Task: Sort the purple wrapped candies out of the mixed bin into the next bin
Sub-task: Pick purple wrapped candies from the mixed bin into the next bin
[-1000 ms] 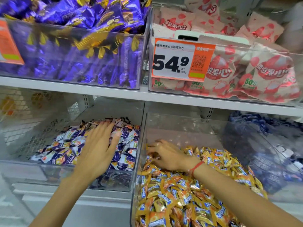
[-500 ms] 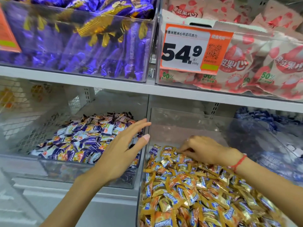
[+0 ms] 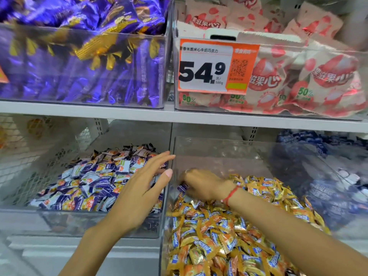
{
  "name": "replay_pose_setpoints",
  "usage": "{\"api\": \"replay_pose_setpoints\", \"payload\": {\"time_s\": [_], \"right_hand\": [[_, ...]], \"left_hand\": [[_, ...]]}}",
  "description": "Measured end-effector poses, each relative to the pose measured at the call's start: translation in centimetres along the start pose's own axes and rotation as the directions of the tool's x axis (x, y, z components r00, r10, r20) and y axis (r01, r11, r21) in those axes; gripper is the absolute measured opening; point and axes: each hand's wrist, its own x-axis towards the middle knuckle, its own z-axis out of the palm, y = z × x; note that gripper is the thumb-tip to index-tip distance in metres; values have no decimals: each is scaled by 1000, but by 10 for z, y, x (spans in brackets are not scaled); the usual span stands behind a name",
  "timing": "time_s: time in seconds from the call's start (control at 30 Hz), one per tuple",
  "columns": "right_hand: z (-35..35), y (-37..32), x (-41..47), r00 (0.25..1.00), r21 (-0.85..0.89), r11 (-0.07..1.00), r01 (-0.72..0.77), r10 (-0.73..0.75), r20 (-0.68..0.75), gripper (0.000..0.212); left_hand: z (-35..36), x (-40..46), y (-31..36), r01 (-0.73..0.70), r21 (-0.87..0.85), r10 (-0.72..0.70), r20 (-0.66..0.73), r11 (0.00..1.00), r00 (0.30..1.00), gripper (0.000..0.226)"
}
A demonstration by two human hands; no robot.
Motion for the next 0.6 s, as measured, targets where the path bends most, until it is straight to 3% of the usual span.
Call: {"api": "replay_pose_setpoints", "payload": {"time_s": [0.1, 0.17, 0.2, 0.27, 0.33, 0.4, 0.5, 0.6], "right_hand": [[-18, 10, -19, 999, 81, 996, -41, 42, -18, 35], [-32, 13, -39, 988, 328, 939, -105, 136, -73, 34], [-40, 10, -50, 975, 522, 846, -106, 191, -110, 28], [-56, -3, -71, 944, 851, 526, -14, 287, -162, 13], [-70, -20, -86, 917, 960, 259, 110, 347, -198, 9], [-81, -38, -95, 906, 972, 137, 190, 357, -227, 14], [-90, -55, -102, 907, 968, 115, 223, 340, -249, 19], [-96, -56, -105, 935, 954, 222, 201, 246, -254, 19]], "left_hand": [[0, 1, -1, 6, -41, -7, -28, 999, 1000, 47], [0, 1, 1, 23, -59, -27, -71, 998, 997, 37], [0, 2, 4, 17, -59, -23, -104, 998, 994, 37], [-1, 2, 17, -25, -79, 12, -162, 997, 987, 42], [-1, 1, 35, -77, -165, 51, -159, 983, 986, 39], [0, -1, 52, -120, -226, 87, -152, 967, 985, 40], [0, -7, 60, -187, -298, 101, -282, 936, 954, 33], [-7, -11, 56, -194, -254, 88, -376, 947, 923, 25]]}}
